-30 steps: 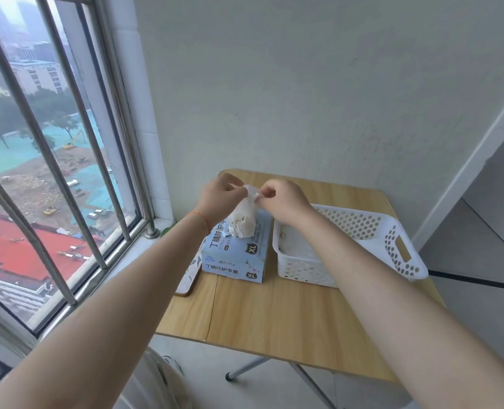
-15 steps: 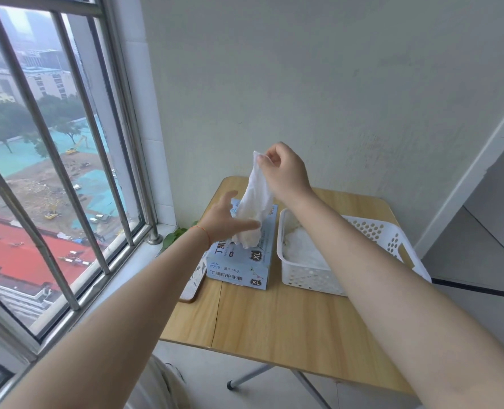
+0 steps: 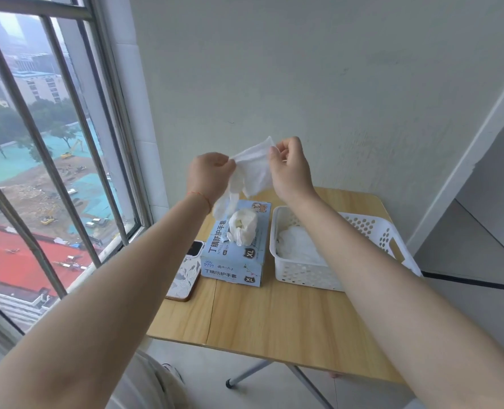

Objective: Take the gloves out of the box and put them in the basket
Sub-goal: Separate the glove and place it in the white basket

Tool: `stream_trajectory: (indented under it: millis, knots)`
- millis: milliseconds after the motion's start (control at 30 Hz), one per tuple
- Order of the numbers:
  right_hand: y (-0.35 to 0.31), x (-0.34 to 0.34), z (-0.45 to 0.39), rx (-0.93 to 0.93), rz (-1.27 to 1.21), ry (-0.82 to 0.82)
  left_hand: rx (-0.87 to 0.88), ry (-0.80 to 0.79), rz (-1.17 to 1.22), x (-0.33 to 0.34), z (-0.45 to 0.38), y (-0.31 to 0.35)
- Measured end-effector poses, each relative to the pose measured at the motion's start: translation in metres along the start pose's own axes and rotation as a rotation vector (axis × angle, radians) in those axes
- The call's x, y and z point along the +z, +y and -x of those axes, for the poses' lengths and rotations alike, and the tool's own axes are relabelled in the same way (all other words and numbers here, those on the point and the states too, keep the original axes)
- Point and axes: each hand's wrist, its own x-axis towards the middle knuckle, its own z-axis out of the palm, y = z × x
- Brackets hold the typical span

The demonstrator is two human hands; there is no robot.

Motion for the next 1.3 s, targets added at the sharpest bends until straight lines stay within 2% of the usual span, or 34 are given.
stream_trajectory:
  millis: [133,333,500,567,733,800,867,933,1033,1133,1300]
  knots:
    - [0.003,-0.009,0.002,0.189,-0.175,-0.074,-0.022,-0.027,0.194,-0.012,0.002,0.022]
    - [-0.001,-0.012,0.016,0.244,-0.282,-0.347,-0.077,-0.159,-0.032,-0.013,0.010,0.030]
    - [0.012,-0.015,0.018,0.349,-0.361,-0.348,-0.132,-0.342,-0.025,-0.016,0.017,0.018]
    - [0.018,-0.016,0.019,0.385,-0.339,-0.418,-0.140,-0.381,-0.025,-0.016,0.021,0.010]
    - [0.028,-0.012,0.033,0.352,-0.055,-0.803,-0.131,-0.438,0.152,-0.015,0.031,0.000]
    - [0.026,-0.008,0.036,0.347,-0.019,-0.856,-0.130,-0.436,0.242,-0.017,0.032,-0.001]
    - [0.024,-0.008,0.036,0.321,0.040,-0.871,-0.138,-0.409,0.299,-0.019,0.031,-0.002]
    - [0.023,-0.009,0.034,0.321,0.102,-0.877,-0.134,-0.353,0.246,-0.021,0.029,-0.005]
    - [0.026,-0.013,0.026,0.343,0.139,-0.749,-0.155,-0.273,-0.045,-0.026,0.025,-0.018]
    - [0.026,-0.016,0.021,0.344,0.050,-0.636,-0.178,-0.349,-0.275,-0.028,0.027,-0.032]
    - [0.020,-0.011,0.025,0.373,-0.072,-0.629,-0.085,-0.548,0.136,-0.030,0.039,-0.026]
